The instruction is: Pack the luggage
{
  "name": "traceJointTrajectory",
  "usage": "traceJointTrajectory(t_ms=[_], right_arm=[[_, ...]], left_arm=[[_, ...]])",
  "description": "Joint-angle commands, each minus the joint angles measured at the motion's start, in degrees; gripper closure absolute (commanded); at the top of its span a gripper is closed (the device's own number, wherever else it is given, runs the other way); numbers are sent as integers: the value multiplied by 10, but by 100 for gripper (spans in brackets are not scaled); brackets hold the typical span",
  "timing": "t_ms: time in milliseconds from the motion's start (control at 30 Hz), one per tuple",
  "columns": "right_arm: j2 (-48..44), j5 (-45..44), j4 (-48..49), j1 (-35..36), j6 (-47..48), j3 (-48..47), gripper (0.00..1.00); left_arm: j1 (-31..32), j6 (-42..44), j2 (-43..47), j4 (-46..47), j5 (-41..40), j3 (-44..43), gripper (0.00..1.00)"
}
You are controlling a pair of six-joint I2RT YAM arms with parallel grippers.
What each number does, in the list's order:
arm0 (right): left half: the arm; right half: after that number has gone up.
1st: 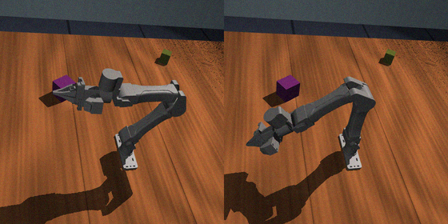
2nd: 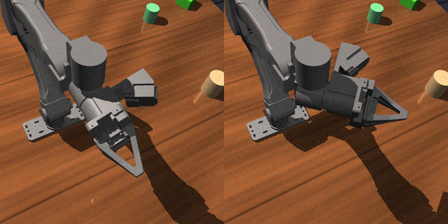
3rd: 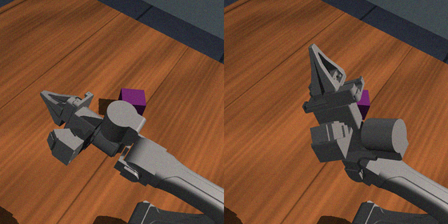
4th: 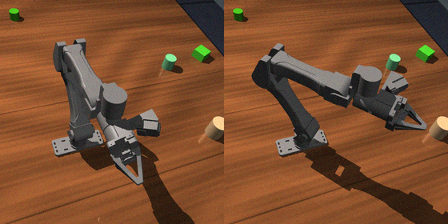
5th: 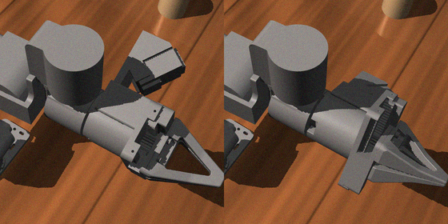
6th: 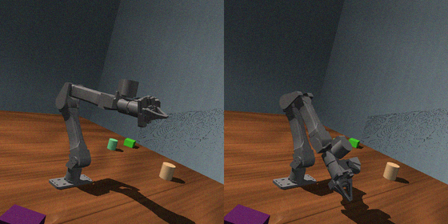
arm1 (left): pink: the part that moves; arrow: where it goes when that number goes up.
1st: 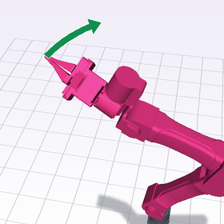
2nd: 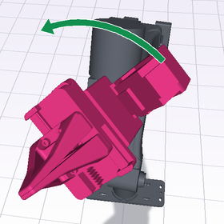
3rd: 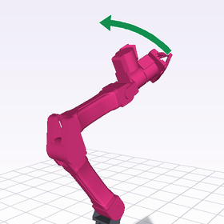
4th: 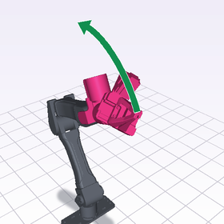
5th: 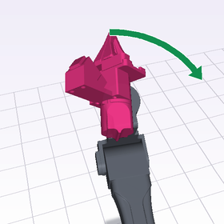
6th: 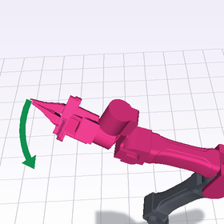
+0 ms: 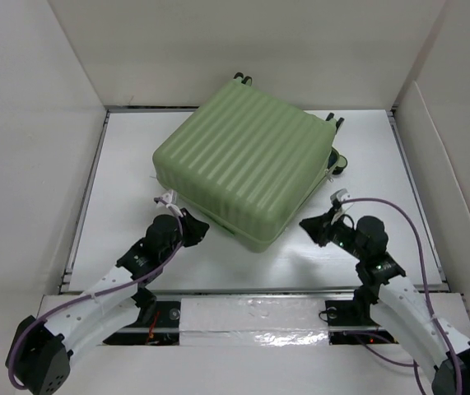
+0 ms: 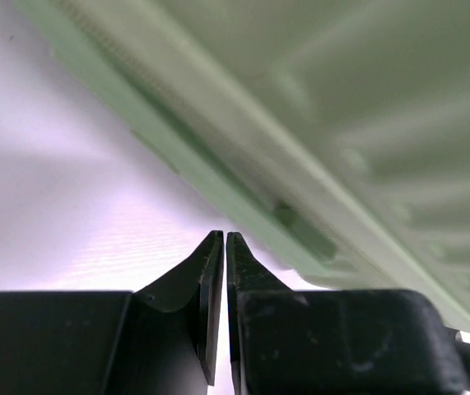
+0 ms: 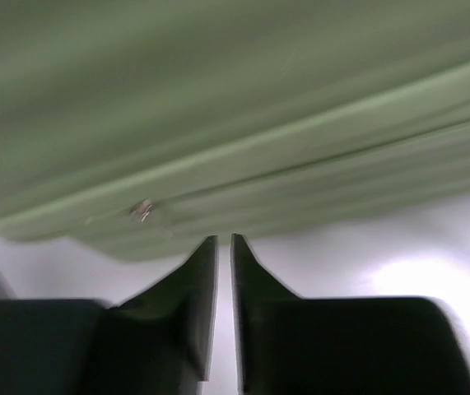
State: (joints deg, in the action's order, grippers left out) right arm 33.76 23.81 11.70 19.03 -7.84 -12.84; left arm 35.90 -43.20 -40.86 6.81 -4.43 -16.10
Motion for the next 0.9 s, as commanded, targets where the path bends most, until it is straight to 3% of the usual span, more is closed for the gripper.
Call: traceJointTrajectory(t_ms=[0,67,133,333,467,700,867], right_arm=[[-17,43,88,41,-13,34,69],[-15,16,89,53,-6,41,58],[0,8,104,65,-3,40,54],[86,10,158,86,29,11,53],[143,3,195,109,33,-4,53],[168,-18,239,143,24,-6,56],[176,-95,257,167,14,4,71]], left_arm=[[-1,25,-7,10,14,-55,96],[-1,41,-24,17,4,-81,95],[-1,48,-54,31,1,-99,95],[-1,40,-76,99,11,-119,95],[-1,40,-72,83,-6,-126,95],[4,38,-24,48,-17,-99,95],[15,36,-1,5,-52,-54,96]])
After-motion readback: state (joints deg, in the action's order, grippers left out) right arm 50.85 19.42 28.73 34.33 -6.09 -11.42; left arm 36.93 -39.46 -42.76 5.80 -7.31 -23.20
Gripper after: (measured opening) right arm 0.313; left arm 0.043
